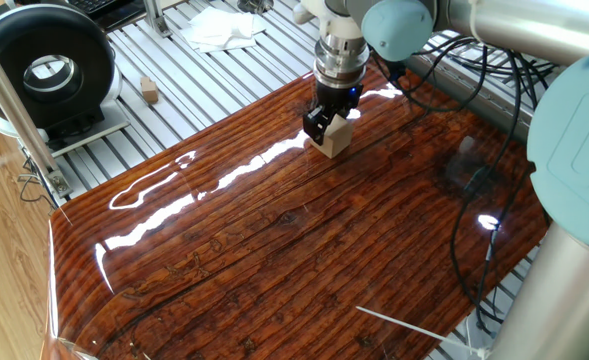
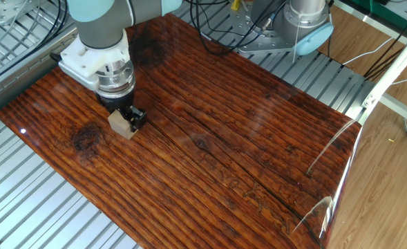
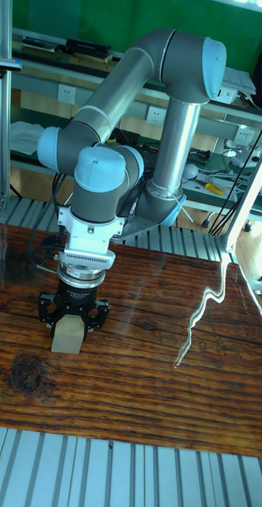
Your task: Hold a small block with the gripper and sweep it from left to right on the table
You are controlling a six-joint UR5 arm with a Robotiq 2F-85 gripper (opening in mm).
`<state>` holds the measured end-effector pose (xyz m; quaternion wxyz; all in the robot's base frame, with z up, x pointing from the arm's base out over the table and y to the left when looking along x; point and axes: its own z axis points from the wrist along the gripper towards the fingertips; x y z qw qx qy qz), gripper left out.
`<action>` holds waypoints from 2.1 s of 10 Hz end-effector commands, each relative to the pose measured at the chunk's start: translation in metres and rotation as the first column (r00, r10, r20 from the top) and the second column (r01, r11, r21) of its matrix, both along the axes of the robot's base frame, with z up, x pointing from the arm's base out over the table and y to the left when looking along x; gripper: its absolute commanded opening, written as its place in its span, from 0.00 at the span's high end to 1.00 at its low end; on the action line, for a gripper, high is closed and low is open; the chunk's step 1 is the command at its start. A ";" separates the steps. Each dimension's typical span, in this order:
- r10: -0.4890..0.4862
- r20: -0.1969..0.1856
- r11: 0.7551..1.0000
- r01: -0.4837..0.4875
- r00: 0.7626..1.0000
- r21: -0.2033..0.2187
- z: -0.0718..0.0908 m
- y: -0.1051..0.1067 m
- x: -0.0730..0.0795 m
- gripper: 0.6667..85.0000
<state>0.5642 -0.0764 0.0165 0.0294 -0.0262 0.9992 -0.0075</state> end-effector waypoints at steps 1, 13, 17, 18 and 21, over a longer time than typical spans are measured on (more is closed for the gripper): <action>-0.005 0.000 1.000 0.005 1.000 0.019 0.004 0.000 0.000 1.00; -0.005 0.007 0.999 0.005 1.000 0.035 0.004 0.003 0.002 1.00; -0.010 0.012 0.999 0.009 1.000 0.038 -0.001 0.008 0.004 1.00; -0.013 0.015 0.999 0.012 1.000 0.038 -0.003 0.010 0.005 1.00; -0.016 0.001 0.999 0.015 1.000 0.044 0.000 0.012 0.001 1.00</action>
